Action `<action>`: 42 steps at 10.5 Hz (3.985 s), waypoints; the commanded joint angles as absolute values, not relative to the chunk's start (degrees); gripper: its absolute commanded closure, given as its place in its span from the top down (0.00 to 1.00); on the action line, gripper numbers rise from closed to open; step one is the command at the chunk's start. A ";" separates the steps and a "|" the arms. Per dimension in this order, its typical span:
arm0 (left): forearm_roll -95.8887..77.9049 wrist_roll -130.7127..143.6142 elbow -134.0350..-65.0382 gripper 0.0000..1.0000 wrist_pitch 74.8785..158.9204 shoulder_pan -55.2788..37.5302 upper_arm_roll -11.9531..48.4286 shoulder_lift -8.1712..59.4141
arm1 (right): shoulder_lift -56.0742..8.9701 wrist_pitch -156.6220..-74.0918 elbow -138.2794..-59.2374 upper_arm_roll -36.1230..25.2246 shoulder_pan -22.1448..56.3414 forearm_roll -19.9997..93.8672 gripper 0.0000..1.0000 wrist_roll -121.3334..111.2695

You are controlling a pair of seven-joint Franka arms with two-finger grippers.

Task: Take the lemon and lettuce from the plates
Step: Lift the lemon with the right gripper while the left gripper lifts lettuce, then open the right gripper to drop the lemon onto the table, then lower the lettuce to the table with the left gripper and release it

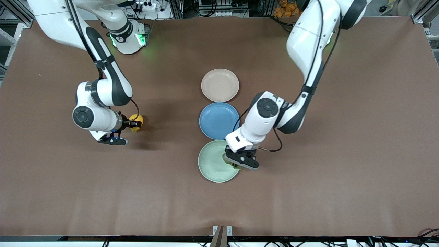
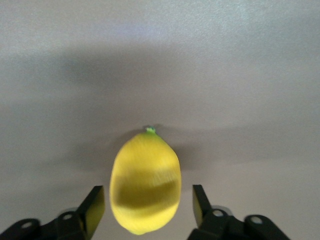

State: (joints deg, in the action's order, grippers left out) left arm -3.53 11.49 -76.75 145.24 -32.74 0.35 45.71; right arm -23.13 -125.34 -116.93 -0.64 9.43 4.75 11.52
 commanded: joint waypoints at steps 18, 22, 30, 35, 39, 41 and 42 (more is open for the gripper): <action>0.17 17.40 -81.74 0.00 106.87 -12.57 0.44 35.15 | -3.53 -84.81 -84.89 0.00 -0.88 2.55 1.00 -1.67; 0.53 17.32 -85.77 0.00 111.77 -11.34 0.53 37.96 | 2.80 -90.42 -91.91 2.37 -2.11 0.19 1.00 -1.32; 3.87 15.65 -87.80 0.99 115.84 -7.56 0.44 40.34 | 3.95 -90.62 -92.29 4.13 -3.08 -1.93 1.00 -1.85; 3.87 11.01 -86.49 1.00 114.88 -6.24 0.35 32.37 | 3.96 -91.49 -92.72 4.04 -3.08 -1.76 1.00 -1.85; 5.00 8.44 -86.57 1.00 112.94 -5.80 -1.05 23.31 | 4.83 -92.90 -94.56 4.04 -3.08 -1.41 1.00 -1.85; 4.49 8.35 -86.57 1.00 109.10 -4.75 -0.71 18.48 | 5.01 -92.90 -94.66 4.04 -2.99 -1.32 1.00 -1.85; 4.40 8.35 -86.57 1.00 107.51 -5.18 -0.53 16.11 | 4.92 -92.90 -94.66 4.04 -2.99 -1.32 1.00 -1.85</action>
